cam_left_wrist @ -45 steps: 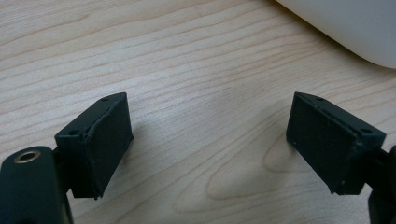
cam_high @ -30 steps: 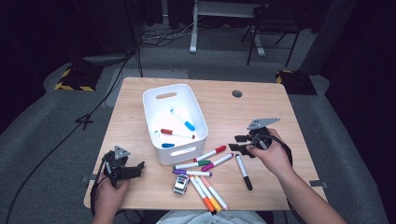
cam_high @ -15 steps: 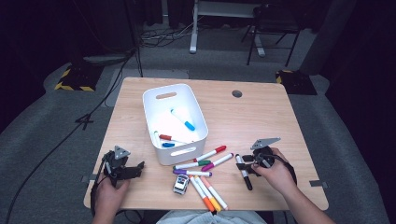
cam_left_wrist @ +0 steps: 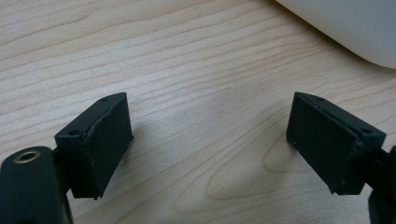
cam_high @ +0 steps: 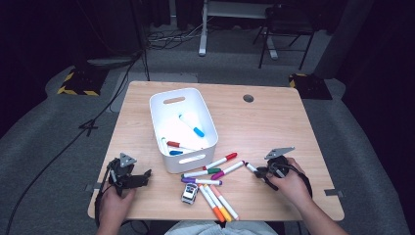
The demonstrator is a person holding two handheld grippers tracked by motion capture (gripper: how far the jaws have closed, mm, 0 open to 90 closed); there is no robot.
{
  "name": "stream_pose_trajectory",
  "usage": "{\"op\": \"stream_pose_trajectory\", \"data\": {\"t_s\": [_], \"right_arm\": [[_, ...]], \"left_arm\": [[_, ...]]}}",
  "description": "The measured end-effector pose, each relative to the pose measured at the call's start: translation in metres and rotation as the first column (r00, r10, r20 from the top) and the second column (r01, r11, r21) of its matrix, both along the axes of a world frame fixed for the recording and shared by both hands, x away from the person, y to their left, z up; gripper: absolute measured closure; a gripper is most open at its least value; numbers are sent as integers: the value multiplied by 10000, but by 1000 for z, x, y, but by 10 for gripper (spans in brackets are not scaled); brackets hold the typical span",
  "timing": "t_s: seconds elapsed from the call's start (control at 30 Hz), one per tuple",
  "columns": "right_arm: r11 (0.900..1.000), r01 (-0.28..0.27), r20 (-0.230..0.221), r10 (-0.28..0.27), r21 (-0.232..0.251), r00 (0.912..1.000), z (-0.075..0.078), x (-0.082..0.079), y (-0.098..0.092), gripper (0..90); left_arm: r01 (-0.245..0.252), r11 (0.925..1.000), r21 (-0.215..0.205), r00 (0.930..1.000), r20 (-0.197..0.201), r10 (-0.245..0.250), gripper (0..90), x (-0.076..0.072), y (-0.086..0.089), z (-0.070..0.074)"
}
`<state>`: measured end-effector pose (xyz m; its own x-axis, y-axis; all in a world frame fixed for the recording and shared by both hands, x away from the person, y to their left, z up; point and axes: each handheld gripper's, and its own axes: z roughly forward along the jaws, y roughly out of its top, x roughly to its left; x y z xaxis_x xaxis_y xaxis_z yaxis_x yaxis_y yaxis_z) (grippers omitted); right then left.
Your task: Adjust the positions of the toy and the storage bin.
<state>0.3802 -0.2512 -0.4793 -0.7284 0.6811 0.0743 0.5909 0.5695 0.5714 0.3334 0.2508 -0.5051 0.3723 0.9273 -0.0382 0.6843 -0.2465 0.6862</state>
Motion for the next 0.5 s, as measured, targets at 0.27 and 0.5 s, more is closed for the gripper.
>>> {"op": "stream_pose_trajectory", "data": {"t_s": [0.27, 0.5], "right_arm": [[9988, 482, -160, -480, 117, 9987, 1, 5, -4, 768], [9973, 436, -143, -428, 585, 9990, 3, 6, -9, 769]], "left_arm": [[-8, 10000, 13, 10000, -5, 8, 145, 0, 0, 0], [13, 10000, 4, 10000, -5, -13, 145, 0, 0, 0]]}}
